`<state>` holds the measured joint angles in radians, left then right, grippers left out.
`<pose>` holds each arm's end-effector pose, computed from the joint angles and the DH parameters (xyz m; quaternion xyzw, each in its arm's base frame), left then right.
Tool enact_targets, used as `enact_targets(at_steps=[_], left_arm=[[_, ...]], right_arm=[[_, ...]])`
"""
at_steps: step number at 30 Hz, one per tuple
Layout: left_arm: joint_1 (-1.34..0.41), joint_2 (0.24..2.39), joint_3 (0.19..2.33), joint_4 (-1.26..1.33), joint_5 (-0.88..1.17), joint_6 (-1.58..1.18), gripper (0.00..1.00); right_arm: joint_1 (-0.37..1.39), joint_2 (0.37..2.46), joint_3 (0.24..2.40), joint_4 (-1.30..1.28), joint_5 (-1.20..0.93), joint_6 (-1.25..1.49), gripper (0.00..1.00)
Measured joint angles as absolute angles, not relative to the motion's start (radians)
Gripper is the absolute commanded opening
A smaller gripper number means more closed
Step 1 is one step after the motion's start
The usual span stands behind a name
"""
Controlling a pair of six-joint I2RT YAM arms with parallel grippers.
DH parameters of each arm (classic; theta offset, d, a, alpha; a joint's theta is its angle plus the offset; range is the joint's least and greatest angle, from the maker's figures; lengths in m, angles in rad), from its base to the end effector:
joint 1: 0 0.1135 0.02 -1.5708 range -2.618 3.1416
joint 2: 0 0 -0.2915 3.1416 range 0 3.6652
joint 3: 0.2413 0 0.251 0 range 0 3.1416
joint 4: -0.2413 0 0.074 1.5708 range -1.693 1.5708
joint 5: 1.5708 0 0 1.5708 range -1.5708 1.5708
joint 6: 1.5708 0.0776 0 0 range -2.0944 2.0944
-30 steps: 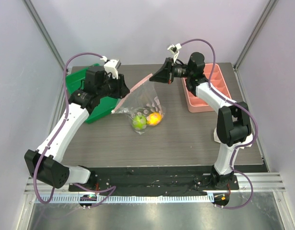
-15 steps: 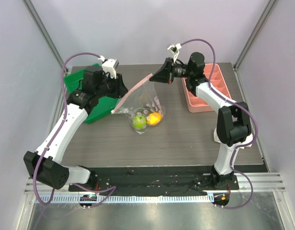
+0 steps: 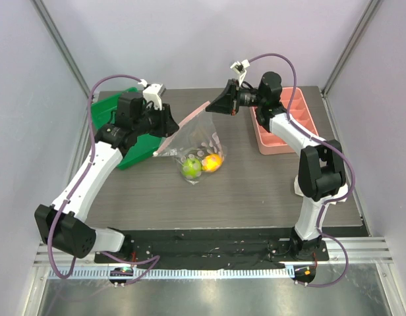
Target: Open the zip-top bag and remove the fake food
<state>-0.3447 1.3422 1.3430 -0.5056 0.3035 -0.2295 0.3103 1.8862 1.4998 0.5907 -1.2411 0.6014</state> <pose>0.3001 -0.1324 0.3860 0.1257 0.8456 -0.2671 0.4449 0.4117 0.2091 0.3744 -0.3717 0.5736 0.6074 0.4049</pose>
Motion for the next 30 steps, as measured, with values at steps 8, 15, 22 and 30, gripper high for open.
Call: enact_targets(at_steps=[8, 15, 22, 30], left_arm=[[-0.345, 1.418, 1.343, -0.479, 0.374, -0.265, 0.29], [-0.379, 1.516, 1.357, -0.428, 0.448, -0.330, 0.00], [-0.451, 1.498, 1.388, -0.398, 0.302, -0.460, 0.00], [-0.595, 1.481, 1.440, -0.400, 0.052, -0.545, 0.00]], right_arm=[[0.311, 1.886, 1.500, 0.591, -1.240, 0.605, 0.02], [0.326, 1.913, 1.567, 0.397, -1.102, 0.588, 0.48], [0.358, 1.859, 1.617, -0.070, -0.595, 0.573, 0.73], [0.413, 1.637, 1.584, -0.354, -0.197, 0.509, 1.00]])
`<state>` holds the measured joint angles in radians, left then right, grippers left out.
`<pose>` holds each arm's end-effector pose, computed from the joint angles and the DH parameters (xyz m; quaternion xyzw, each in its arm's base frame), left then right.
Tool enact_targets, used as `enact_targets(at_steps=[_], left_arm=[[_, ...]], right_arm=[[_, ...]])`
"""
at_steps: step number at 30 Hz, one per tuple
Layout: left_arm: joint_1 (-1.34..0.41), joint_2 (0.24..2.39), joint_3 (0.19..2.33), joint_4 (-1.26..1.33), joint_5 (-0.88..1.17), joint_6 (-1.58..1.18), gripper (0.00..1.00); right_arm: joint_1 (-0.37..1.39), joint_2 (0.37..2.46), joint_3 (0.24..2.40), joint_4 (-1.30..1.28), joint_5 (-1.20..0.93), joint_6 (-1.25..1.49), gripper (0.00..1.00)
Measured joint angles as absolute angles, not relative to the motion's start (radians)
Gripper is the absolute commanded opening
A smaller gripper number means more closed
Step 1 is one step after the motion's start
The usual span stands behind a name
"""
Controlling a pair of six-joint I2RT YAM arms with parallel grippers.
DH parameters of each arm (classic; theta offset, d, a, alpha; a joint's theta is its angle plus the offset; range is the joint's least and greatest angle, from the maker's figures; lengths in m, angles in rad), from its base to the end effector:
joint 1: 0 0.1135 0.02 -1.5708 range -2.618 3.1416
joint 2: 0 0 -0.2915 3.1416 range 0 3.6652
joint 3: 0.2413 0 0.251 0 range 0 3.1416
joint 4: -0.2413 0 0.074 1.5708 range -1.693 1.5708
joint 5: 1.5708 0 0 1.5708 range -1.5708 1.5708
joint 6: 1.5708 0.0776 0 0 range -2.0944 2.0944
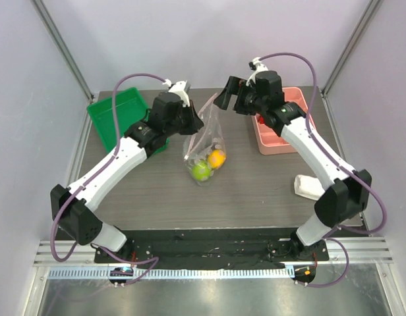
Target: Open the zip-top bag and remove the fake food
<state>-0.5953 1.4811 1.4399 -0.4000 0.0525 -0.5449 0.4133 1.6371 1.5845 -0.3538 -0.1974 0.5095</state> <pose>0.3098 -0.2147 0.3890 0.0353 0.8438 -0.3074 0.4385 0.3819 0.1841 0.3921 -0.0141 0.8328 0.3173 0.4533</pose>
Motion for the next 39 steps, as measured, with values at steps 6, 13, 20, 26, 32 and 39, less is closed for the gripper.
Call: enact_targets(at_steps=[6, 13, 20, 26, 32, 39], left_arm=[[-0.690, 1.478, 1.442, -0.399, -0.078, -0.578, 0.00], [-0.760, 1.461, 1.442, -0.393, -0.189, -0.599, 0.00], [-0.771, 1.435, 1.436, -0.393, -0.248, -0.599, 0.00], [-0.770, 1.410, 1.433, -0.402, -0.358, -0.596, 0.00], [-0.769, 1.419, 1.433, -0.409, -0.417, -0.637, 0.00], [-0.770, 1.450, 1.364, -0.385, -0.419, -0.646, 0.11]], right_arm=[[0.497, 1.544, 1.595, -0.455, -0.077, 0.531, 0.97], [0.598, 1.536, 1.572, -0.548, 0.061, 0.582, 0.72], [0.625, 1.521, 1.488, -0.577, 0.133, 0.592, 0.02], [0.623, 1.484, 1.488, -0.585, 0.185, 0.492, 0.02], [0.589, 1.446, 1.534, -0.636, 0.199, 0.340, 0.02], [0.583, 1.465, 1.543, -0.665, 0.134, 0.249, 0.02]])
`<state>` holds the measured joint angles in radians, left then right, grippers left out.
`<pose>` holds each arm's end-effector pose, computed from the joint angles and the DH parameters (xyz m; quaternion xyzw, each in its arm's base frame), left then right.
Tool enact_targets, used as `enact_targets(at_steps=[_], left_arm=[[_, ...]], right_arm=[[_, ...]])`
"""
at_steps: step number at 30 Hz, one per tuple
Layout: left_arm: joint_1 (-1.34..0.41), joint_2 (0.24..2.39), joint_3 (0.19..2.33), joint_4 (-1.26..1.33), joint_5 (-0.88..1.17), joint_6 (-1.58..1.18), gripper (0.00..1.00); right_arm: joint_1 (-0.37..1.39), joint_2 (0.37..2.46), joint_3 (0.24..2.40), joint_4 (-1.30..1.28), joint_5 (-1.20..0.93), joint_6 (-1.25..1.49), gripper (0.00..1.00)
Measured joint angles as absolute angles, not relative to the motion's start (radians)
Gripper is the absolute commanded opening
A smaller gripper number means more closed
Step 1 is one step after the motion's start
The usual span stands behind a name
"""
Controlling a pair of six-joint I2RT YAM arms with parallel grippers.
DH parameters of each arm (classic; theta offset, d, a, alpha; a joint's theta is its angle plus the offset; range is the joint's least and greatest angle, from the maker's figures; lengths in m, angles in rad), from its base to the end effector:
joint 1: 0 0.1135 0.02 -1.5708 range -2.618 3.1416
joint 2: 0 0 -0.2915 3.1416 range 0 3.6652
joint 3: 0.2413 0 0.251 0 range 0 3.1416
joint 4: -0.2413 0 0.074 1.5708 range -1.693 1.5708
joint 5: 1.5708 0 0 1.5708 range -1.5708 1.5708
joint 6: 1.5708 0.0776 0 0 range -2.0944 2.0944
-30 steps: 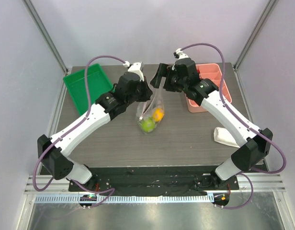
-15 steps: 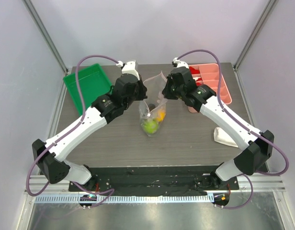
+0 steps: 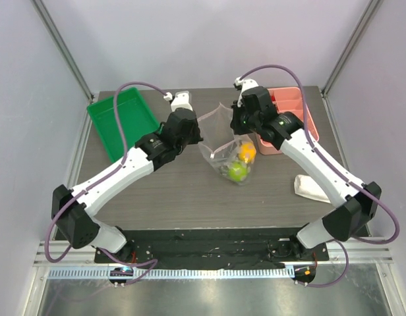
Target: Open the zip-top bag and remove the fake food
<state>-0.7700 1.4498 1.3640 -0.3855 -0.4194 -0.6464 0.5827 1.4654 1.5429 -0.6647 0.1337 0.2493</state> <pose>0.2818 -0.2292 0.3760 -0.0570 0.8391 -0.1976 0.5036 0.3007 0.1858 0.3984 -0.1148 0.8726 0.1365 0.4548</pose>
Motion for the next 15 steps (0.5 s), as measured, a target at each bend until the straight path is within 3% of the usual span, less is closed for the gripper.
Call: enact_targets(at_steps=[2, 3, 6, 7, 11, 12, 14, 15], left_arm=[[-0.770, 1.454, 1.347, -0.397, -0.401, -0.620, 0.29], [-0.770, 1.456, 1.347, -0.410, -0.393, -0.599, 0.43], [-0.770, 1.456, 1.371, -0.463, -0.352, -0.530, 0.62], [-0.770, 1.456, 1.396, -0.488, -0.329, -0.508, 0.62], [-0.770, 1.428, 1.496, -0.493, -0.219, -0.467, 0.41], [-0.770, 1.412, 1.504, -0.479, -0.185, -0.467, 0.28], [-0.770, 1.370, 1.505, -0.430, -0.103, -0.489, 0.17], [-0.770, 1.356, 1.505, -0.405, -0.065, -0.500, 0.07]], right_arm=[[0.588, 1.497, 1.543, -0.671, 0.115, 0.237, 0.02], [0.589, 1.510, 1.543, -0.673, 0.109, 0.234, 0.02], [0.603, 1.555, 1.543, -0.681, 0.091, 0.226, 0.02], [0.611, 1.565, 1.543, -0.681, 0.087, 0.224, 0.02], [0.630, 1.571, 1.544, -0.681, 0.075, 0.221, 0.02], [0.633, 1.571, 1.546, -0.681, 0.072, 0.221, 0.02], [0.635, 1.571, 1.547, -0.681, 0.063, 0.222, 0.02], [0.635, 1.572, 1.551, -0.683, 0.057, 0.223, 0.02]])
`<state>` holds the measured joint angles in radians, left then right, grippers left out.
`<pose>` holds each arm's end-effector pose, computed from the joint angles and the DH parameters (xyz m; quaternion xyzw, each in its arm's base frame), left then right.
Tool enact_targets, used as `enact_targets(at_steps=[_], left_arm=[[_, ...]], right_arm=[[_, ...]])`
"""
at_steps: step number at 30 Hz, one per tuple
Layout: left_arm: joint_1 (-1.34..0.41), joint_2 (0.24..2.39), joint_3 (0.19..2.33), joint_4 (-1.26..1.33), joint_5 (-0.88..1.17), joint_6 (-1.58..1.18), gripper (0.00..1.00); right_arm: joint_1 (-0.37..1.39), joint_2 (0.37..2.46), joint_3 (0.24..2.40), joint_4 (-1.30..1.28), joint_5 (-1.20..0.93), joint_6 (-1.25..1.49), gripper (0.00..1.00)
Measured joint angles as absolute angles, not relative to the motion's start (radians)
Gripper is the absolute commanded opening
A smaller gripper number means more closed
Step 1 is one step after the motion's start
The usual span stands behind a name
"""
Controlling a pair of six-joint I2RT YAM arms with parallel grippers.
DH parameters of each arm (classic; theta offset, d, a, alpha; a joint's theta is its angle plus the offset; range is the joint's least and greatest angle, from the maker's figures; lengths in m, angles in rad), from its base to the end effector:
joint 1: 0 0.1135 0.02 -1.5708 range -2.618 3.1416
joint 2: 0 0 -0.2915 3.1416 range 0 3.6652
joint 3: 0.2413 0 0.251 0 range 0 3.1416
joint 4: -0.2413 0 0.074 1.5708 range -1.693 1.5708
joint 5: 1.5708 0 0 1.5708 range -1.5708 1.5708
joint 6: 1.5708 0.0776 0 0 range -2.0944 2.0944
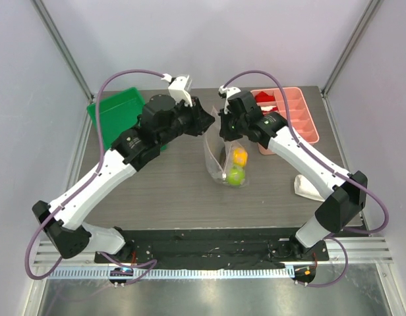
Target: Open the zip-top bag and remove the fake food
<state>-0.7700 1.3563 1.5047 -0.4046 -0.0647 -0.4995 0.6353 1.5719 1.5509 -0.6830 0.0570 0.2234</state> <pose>0.2452 -0.2307 0.4553 0.0871 0.7867 -0.3415 0.5069 0.3091 0.2224 0.3618 -0.1738 0.8905 0.1512 0.3925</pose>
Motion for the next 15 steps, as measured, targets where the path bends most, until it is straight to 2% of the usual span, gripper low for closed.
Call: enact_targets(at_steps=[4, 11, 15], left_arm=[[-0.770, 1.377, 1.505, -0.323, 0.022, -0.556, 0.00], [-0.765, 1.457, 1.378, -0.210, 0.053, -0.678, 0.00], [-0.766, 1.462, 1.335, -0.206, 0.000, -0.724, 0.00]], right_arm=[[0.635, 1.581, 1.594, -0.698, 0.042, 0.235, 0.02], [0.623, 1.585, 1.633, -0.728, 0.046, 0.262, 0.02], [0.635, 1.585, 1.634, -0.738, 0.042, 0.273, 0.02]])
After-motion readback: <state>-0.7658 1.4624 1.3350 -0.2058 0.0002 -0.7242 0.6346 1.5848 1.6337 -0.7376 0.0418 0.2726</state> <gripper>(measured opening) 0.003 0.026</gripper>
